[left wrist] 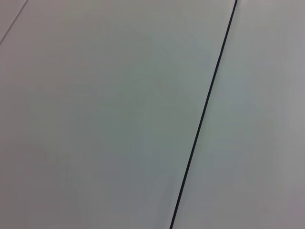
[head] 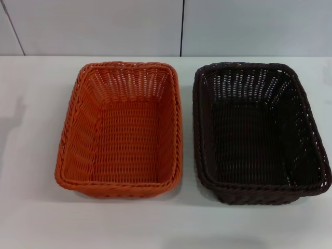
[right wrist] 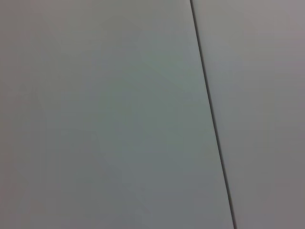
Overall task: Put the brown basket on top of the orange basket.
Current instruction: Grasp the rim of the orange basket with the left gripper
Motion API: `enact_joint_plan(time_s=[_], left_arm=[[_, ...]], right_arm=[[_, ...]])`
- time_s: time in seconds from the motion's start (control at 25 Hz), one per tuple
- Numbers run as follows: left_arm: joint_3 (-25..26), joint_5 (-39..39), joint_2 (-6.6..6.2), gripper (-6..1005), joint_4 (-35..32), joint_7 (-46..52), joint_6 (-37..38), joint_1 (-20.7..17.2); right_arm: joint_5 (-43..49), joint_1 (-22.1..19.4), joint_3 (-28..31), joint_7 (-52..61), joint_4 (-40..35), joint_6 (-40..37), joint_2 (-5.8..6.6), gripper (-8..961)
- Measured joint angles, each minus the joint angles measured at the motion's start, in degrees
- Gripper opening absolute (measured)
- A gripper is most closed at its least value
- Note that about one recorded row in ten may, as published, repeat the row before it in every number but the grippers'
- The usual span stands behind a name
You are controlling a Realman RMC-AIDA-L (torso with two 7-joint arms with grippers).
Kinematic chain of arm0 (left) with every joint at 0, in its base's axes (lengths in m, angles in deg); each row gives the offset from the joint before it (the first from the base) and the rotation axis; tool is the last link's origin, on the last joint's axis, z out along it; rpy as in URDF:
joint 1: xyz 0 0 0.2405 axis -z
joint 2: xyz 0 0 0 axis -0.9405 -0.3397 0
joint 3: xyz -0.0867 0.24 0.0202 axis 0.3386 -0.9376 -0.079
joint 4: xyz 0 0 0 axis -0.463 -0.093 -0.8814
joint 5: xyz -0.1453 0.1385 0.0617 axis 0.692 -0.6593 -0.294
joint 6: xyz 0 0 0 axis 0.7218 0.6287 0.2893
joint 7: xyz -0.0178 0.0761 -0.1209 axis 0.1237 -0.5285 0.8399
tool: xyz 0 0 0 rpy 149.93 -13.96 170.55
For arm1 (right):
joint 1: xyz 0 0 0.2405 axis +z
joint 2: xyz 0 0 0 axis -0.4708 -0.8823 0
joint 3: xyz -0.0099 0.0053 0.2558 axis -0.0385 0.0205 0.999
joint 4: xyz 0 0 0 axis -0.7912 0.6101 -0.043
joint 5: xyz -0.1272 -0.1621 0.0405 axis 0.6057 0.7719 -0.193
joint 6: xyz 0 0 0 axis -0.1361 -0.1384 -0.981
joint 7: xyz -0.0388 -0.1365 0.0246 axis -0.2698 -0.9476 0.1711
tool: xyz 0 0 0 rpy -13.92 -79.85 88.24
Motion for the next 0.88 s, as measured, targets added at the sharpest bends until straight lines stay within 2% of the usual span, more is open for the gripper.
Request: enact_joint_plan(time_s=[0.88], left_arm=[[-0.5,-0.4,0.17,813,-0.4,0.7,0.4,0.2]], right_arm=[[0.0,1.5,-0.1,0.0,-0.2,0.0,0.0,575]])
